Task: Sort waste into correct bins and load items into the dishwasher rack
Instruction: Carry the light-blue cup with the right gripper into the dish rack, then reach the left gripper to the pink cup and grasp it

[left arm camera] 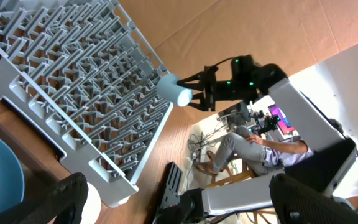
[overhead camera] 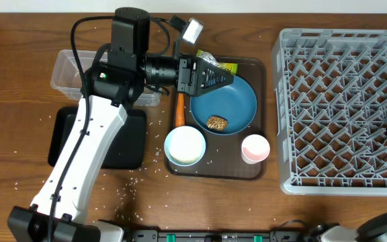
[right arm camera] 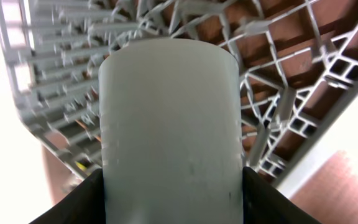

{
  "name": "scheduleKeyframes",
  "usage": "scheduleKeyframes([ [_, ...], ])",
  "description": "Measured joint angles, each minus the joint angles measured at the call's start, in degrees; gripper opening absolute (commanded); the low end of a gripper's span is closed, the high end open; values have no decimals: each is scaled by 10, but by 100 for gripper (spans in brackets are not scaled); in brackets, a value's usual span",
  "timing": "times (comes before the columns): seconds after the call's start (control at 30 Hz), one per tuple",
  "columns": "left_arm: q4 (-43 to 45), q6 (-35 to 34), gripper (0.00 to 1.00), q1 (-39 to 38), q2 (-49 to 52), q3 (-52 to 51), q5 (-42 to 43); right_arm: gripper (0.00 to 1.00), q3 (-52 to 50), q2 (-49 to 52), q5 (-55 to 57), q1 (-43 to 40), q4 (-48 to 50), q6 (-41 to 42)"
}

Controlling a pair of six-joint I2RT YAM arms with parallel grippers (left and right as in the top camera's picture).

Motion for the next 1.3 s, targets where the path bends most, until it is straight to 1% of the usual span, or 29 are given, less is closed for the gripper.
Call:
scheduleKeyframes([
  [0.17, 0, 0, 94, 0, 0, 0, 0, 44, 0, 60, -27, -41, 22, 24],
  [0.23, 0, 0, 94, 0, 0, 0, 0, 52, 0, 78, -35, -50, 24, 29],
  [0.33, 0, 0, 94, 0, 0, 0, 0, 71, 0, 102, -50, -53, 24, 38],
  [0.37, 0, 0, 94, 0, 0, 0, 0, 75, 0, 107, -59, -53, 25, 42],
  [0.47, 0, 0, 94, 0, 0, 0, 0, 78, 0, 114, -91, -53, 49, 58],
  [0.53, 0, 0, 94, 0, 0, 0, 0, 84, 1, 114, -122, -53, 73, 70],
  [0.63, 0, 0, 94, 0, 0, 0, 0, 86, 11, 114, -162, -53, 86, 80],
  [0.73, 0, 2, 94, 0, 0, 0, 0, 85, 30, 105, -192, -53, 83, 76],
  [0.8, -4, 10, 94, -3, 0, 0, -2, 84, 40, 85, -212, -52, 78, 64],
  [0.87, -28, 25, 94, -10, 0, 0, -16, 82, 45, 51, -228, -49, 77, 47],
  [0.93, -83, 55, 93, -28, 0, 0, -64, 80, 49, 1, -236, -35, 78, 19],
  [0.97, -113, 68, 91, -40, 0, 0, -100, 80, 51, -20, -236, -28, 78, 7],
  [1.03, -163, 92, 88, -65, 0, 0, -181, 77, 56, -73, -223, 4, 77, -21],
  [1.1, -201, 115, 88, -100, 0, 0, -283, 77, 60, -116, -198, 42, 78, -38],
  [1.2, -219, 135, 86, -153, 8, 0, -409, 79, 62, -164, -149, 106, 76, -52],
  [1.3, -227, 143, 84, -202, 30, 0, -496, 82, 62, -189, -81, 164, 68, -47],
])
